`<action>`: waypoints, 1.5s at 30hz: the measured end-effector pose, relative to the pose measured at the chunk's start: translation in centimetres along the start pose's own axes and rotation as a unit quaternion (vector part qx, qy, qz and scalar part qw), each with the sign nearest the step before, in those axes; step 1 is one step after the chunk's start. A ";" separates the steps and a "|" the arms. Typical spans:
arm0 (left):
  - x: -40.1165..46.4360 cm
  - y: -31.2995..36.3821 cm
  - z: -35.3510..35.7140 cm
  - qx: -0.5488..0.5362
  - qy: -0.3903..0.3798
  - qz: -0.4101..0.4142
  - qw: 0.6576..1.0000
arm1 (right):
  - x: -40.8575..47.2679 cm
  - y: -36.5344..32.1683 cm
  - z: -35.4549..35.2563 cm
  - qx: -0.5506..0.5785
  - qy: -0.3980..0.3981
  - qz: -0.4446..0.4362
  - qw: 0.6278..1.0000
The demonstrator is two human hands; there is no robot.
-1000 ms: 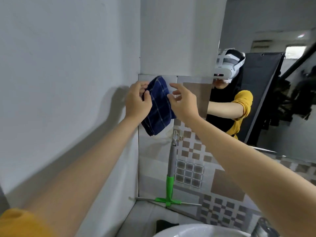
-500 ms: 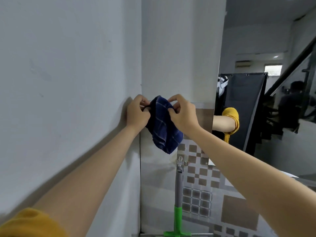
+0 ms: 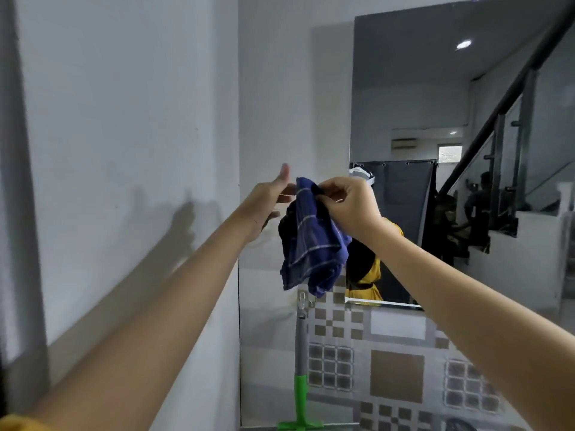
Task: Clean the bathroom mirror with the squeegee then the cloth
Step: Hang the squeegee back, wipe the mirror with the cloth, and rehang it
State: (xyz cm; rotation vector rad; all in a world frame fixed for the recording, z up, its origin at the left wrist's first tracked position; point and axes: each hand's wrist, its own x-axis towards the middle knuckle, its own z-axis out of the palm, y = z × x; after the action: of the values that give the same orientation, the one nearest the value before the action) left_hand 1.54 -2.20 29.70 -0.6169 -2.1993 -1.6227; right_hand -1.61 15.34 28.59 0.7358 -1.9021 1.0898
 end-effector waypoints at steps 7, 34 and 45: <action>-2.0 3.2 6.7 0.089 0.027 0.076 0.993 | -3.5 1.1 -5.9 0.017 0.044 0.021 0.999; -3.4 9.8 19.7 0.242 0.131 0.205 0.939 | -5.6 3.9 -24.9 -0.053 -0.162 -0.018 0.985; 4.0 14.1 16.7 0.156 0.163 0.276 0.934 | 0.5 2.3 -21.8 -0.191 0.034 -0.156 0.969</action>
State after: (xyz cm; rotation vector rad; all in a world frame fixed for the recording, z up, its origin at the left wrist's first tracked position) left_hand 5.36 17.92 38.28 -0.7245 -1.7708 -0.9810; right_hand 4.04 35.66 34.68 0.7333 -1.7897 0.5260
